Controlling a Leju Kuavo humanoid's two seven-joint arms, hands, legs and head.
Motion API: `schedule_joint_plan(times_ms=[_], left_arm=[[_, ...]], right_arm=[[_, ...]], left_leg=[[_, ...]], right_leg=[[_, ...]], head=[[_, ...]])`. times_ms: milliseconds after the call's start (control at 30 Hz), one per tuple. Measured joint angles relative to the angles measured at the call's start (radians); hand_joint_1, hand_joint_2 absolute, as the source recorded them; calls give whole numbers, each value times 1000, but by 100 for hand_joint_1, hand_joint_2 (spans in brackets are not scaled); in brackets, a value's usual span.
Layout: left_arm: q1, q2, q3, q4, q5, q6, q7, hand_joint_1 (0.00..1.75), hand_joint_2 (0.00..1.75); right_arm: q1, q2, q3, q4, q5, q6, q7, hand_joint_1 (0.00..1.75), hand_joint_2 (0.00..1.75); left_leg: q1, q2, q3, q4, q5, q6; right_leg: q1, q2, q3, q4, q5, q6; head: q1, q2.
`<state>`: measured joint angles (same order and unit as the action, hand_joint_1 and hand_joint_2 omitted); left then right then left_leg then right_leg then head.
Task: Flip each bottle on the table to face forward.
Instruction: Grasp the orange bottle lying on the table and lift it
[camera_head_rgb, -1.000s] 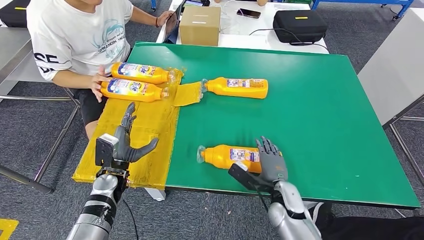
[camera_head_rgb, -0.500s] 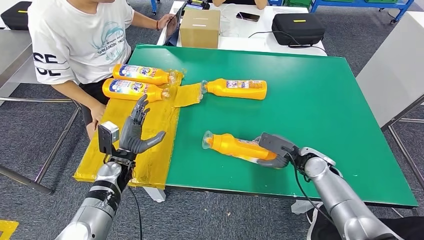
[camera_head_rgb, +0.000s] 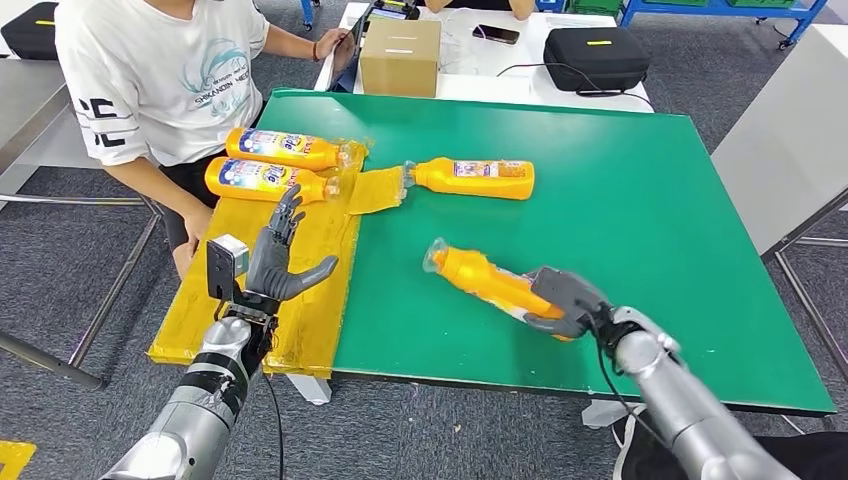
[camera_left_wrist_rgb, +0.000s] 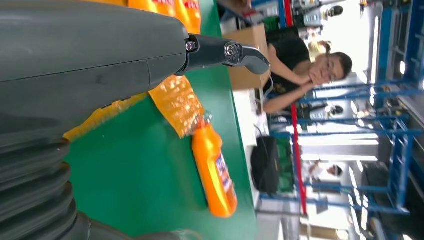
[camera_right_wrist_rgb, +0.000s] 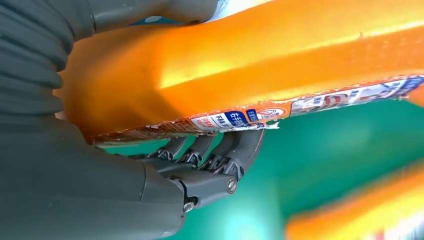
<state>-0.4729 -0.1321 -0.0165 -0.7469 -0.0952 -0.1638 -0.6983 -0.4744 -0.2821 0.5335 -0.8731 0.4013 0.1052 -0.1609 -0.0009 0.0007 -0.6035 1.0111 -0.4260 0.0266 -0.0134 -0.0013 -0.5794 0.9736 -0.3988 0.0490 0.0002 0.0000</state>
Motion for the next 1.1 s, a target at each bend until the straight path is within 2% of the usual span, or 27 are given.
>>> schedule_joint_plan(times_ms=[67, 133, 233, 433, 667, 800, 1000, 1100], left_arm=[[2, -1, 1, -1, -11, 32, 4, 0, 175], [7, -5, 1, -5, -19, 53, 14, 0, 175], [13, -16, 1, -18, -28, 78, 38, 0, 175], [16, -39, -13, -25, -10, 96, 92, 0, 175], [16, -50, -70, -25, 60, 10, 141, 0, 175], [16, -52, -89, -25, 85, -28, 158, 0, 175], [16, -51, -136, -24, 154, -169, 180, 0, 175], [16, -52, -171, -25, 148, -167, 175, 0, 175]], right_arm=[[47, 54, -10, -41, 59, -149, 6, 175, 175], [87, 107, -19, -77, 108, -248, 11, 175, 175], [140, 184, -38, -129, 129, -333, -6, 175, 175], [177, 334, -92, -176, 82, -477, -120, 175, 175], [164, 441, -104, -163, 24, -520, -200, 175, 175], [155, 467, -104, -148, 18, -532, -216, 175, 175], [112, 492, -101, -97, 12, -539, -251, 175, 175], [86, 509, -87, -51, 29, -527, -260, 175, 175]], left_leg=[[0, 1, 0, 0, 0, 0], [1, 2, -1, 0, 0, -1], [2, 1, -4, 0, 0, -2], [2, 1, -12, 0, 2, -4], [2, 0, -16, 0, 2, -4], [2, 0, -17, 0, 2, -4], [2, 0, -17, 0, 2, -4], [2, 0, -17, 0, 2, -4]], right_leg=[[0, 0, -1, 0, 0, 0], [1, 1, -3, 0, 0, 0], [2, 0, -5, 1, 0, 0], [2, 0, -14, 3, 0, 0], [2, 0, -17, 3, 0, 0], [2, 0, -18, 3, 0, 0], [2, 0, -18, 3, 0, 0], [2, 0, -18, 3, 0, 0]], head=[[0, 0], [0, 0], [0, 0], [0, 0], [0, 0], [0, 0], [0, 0], [0, 0]])
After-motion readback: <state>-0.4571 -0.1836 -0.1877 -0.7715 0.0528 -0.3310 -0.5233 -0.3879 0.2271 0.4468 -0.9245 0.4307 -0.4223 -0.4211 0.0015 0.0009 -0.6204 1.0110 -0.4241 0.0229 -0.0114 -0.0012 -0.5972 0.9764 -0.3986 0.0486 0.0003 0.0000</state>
